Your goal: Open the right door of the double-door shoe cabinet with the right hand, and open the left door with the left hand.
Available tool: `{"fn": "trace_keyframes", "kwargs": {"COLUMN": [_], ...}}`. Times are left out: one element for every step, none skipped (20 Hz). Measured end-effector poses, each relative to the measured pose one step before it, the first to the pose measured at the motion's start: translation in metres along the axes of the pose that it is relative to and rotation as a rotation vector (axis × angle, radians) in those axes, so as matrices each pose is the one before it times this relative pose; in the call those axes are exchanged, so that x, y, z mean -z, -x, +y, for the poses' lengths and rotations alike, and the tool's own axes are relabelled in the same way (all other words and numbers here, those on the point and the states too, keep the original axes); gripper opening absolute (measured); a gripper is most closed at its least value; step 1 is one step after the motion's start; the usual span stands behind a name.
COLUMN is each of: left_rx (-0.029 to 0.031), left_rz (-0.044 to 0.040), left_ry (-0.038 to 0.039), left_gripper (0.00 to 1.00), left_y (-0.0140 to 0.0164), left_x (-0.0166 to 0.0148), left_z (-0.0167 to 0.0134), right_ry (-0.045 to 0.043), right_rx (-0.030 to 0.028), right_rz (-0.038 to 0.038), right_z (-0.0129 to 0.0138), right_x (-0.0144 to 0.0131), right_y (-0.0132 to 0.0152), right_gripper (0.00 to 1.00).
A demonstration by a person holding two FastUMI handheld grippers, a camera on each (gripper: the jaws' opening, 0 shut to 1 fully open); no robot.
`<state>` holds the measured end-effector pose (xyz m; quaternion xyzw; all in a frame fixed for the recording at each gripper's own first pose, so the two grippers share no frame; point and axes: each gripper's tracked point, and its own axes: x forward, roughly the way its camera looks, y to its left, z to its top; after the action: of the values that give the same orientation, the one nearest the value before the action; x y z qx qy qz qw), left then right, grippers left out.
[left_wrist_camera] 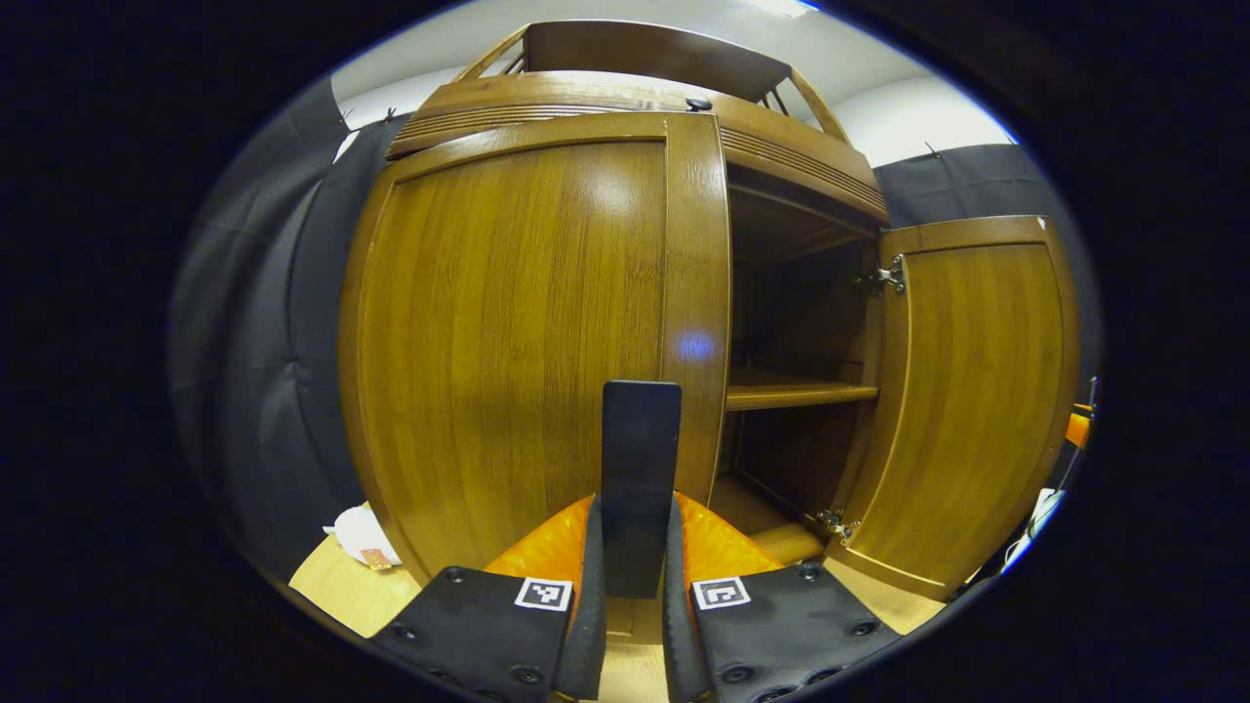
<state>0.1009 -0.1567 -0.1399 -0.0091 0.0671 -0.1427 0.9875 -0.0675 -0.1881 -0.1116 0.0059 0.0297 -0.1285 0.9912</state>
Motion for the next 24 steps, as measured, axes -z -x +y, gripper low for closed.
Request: {"fn": "trace_keyframes", "kwargs": {"left_rx": [0.00155,0.00196,0.00609,0.00460,0.00607,0.00303,0.00153,0.00006,-0.00216,-0.00340,-0.00450,-0.00565,-0.00626,-0.00677,-0.00711,-0.00728,-0.00515,-0.00341,-0.00448,-0.00641,-0.01025,-0.02871,-0.02116,-0.00920], "left_rz": [0.00322,0.00463,0.00503,0.00307,0.00299,0.00151,0.00252,-0.00039,-0.00024,-0.00081,-0.00038,0.00067,0.00126,0.00263,0.00273,0.00419,0.00231,0.00075,0.00148,0.00002,-0.00742,0.00189,-0.00598,0.00023], "left_ry": [-0.00954,-0.00677,-0.00135,-0.00015,0.00269,0.00443,0.00139,-0.00088,-0.00225,-0.00265,-0.00233,-0.00325,-0.00267,-0.00121,-0.00399,-0.00353,-0.00116,0.00397,0.00525,0.00313,0.00027,-0.00030,-0.02363,-0.02027], "left_gripper": [0.35,0.31,0.31,0.30,0.30,0.30,0.29,0.30,0.24,0.30,0.28,0.26,0.29,0.26,0.29,0.29,0.29,0.22,0.22,0.22,0.22,0.28,0.16,0.15], "left_y": [0.00809,0.01024,0.00813,0.00929,0.00438,0.00779,0.00756,0.00912,0.00782,0.00772,0.00591,0.00797,0.00697,0.00555,0.00628,0.00597,0.00515,0.00662,0.00470,0.00374,0.00379,0.00306,0.00557,0.00449], "left_x": [-0.00136,0.00102,0.00065,-0.00010,-0.00027,-0.00014,0.00069,0.00056,-0.00061,0.00024,0.00068,0.00002,-0.00024,0.00085,0.00011,0.00205,-0.00025,-0.00029,-0.00112,0.00142,-0.00046,0.00166,-0.00158,0.00261], "left_z": [0.00174,0.00167,0.00287,0.00104,0.00221,0.00399,0.00410,0.00445,0.00327,0.00292,0.00439,0.00421,0.00458,0.00487,0.00591,0.00578,0.00622,0.00488,0.00497,0.00564,0.00697,0.00766,0.00779,0.00835], "right_ry": [-0.00126,-0.00183,-0.00405,-0.00424,-0.00341,-0.00203,0.00091,0.00301,0.00431,0.00358,0.00253,0.00066,-0.00050,-0.00025,-0.00060,-0.00055,0.00008,0.00126,0.00188,0.00224,0.00193,0.00258,0.00223,-0.00052], "right_rx": [-0.00344,-0.00435,-0.00465,-0.00626,-0.00641,-0.00371,-0.00568,-0.00661,-0.00812,-0.00669,-0.00772,-0.00668,-0.00660,-0.00767,-0.00834,-0.00870,-0.00765,-0.00564,-0.00598,-0.00460,-0.00584,-0.00577,-0.00768,-0.00565], "right_rz": [-0.00606,-0.00625,-0.00677,-0.00706,-0.00701,-0.00589,-0.00323,-0.00287,-0.00275,-0.00350,-0.00278,-0.00246,-0.00108,0.00074,0.00075,-0.00148,-0.00410,-0.00430,-0.00379,-0.00187,-0.00157,0.00088,0.00039,-0.00309], "right_z": [0.00308,0.00304,0.00338,0.00437,0.00435,0.00379,0.00445,0.00536,0.00466,0.00525,0.00430,0.00429,0.00447,0.00504,0.00558,0.00521,0.00507,0.00438,0.00417,0.00288,0.00477,0.00435,0.00437,0.00351], "right_x": [-0.00359,-0.00376,-0.00375,-0.00400,-0.00347,-0.00283,-0.00294,-0.00151,-0.00108,-0.00215,-0.00125,-0.00284,-0.00131,-0.00021,-0.00056,-0.00077,-0.00276,-0.00228,-0.00243,-0.00059,-0.00149,-0.00106,-0.00045,-0.00015], "right_y": [0.00458,0.00314,0.00373,0.00400,0.00358,0.00309,0.00413,0.00264,0.00281,0.00232,0.00357,0.00416,0.00132,0.00251,0.00249,0.00262,0.00143,0.00215,0.00113,0.00219,0.00201,0.00094,0.00161,-0.00020], "right_gripper": [0.92,0.92,0.92,0.92,0.92,0.92,0.92,0.92,0.87,0.87,0.92,0.98,0.92,0.98,0.98,0.98,0.98,0.92,0.92,0.92,0.92,0.92,0.92,0.98]}}
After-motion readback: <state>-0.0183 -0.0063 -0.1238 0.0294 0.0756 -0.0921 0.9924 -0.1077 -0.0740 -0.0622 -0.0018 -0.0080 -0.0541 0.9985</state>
